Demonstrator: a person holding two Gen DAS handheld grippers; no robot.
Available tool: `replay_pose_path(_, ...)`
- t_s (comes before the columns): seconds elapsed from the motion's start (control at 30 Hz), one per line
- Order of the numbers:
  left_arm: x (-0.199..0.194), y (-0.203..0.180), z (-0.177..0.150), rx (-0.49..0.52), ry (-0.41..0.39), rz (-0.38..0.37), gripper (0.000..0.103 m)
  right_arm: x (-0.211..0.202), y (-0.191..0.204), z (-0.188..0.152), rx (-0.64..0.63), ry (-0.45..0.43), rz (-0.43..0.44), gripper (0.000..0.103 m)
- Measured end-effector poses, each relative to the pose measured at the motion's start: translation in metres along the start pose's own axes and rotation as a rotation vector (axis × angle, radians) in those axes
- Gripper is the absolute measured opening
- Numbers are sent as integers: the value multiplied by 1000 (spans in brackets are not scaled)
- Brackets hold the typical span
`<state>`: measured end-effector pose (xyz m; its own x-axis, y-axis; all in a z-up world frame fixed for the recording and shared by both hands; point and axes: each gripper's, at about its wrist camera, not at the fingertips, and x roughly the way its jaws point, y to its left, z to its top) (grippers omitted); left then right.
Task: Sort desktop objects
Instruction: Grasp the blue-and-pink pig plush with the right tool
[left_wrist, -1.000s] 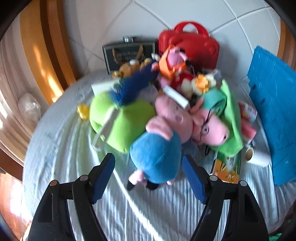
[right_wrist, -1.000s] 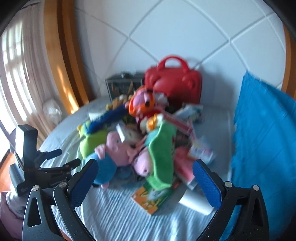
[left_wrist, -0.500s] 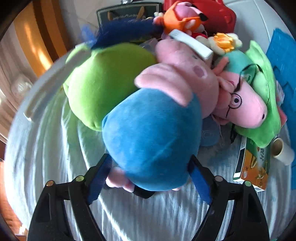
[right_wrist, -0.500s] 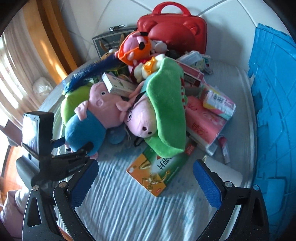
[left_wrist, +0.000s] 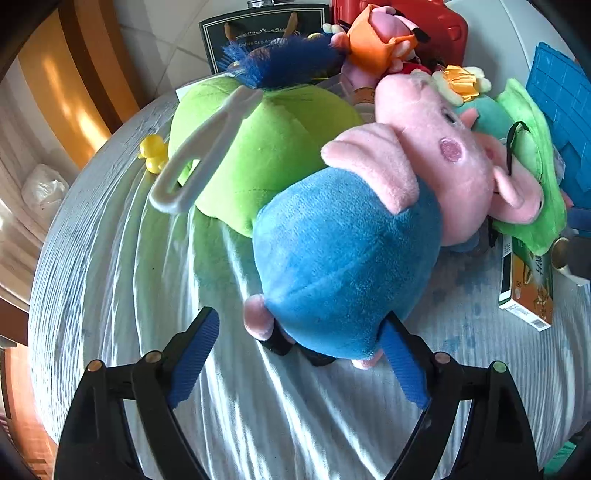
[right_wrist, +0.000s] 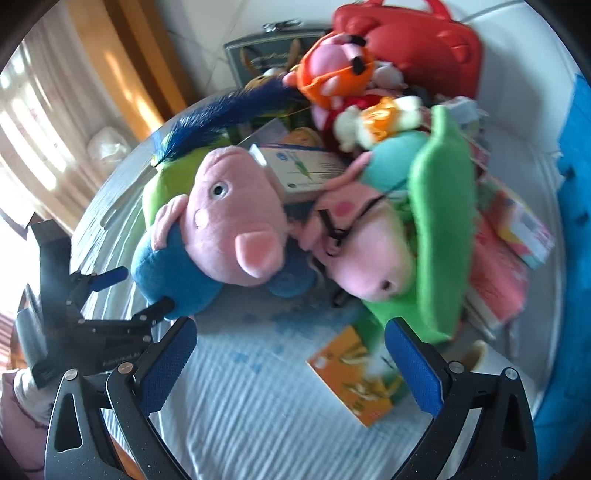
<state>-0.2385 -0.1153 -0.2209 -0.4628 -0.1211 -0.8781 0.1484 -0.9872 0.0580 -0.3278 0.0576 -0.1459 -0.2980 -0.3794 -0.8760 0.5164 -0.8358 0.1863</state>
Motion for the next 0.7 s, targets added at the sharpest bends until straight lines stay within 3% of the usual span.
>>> replay_pose_path(0.13, 4, -14, 4, -45, 20, -46, 88, 21, 4, 21, -23, 18, -3, 103)
replay_pose_path(0.23, 22, -20, 7, -84, 66, -101, 88, 30, 7, 36, -39, 14, -6, 89)
replay_pose_path(0.3, 26, -15, 4, -101, 74, -113, 88, 33, 9, 47, -55, 9, 1, 86)
replay_pose_path(0.4, 17, -4, -5, -76, 55, -78, 88, 37, 17, 58, -80, 12, 27, 87)
replay_pose_path(0.43, 14, -2, -9, -52, 48, -58, 89, 39, 20, 60, -85, 16, 40, 89)
replay_pose_path(0.5, 9, 5, -18, -15, 49, -27, 89, 49, 29, 64, -102, 37, 63, 103)
replay_pose_path(0.57, 6, 13, -24, -3, 57, -14, 89, 59, 37, 63, -99, 63, 106, 103)
replay_pose_path(0.63, 5, 19, -29, 4, 65, -12, 88, 70, 44, 54, -84, 122, 138, 95)
replay_pose_path(0.67, 4, 20, -32, 5, 69, -21, 88, 72, 47, 45, -64, 140, 163, 79)
replay_pose_path(0.7, 2, 19, -37, 11, 70, -28, 88, 71, 47, 38, -60, 139, 149, 78)
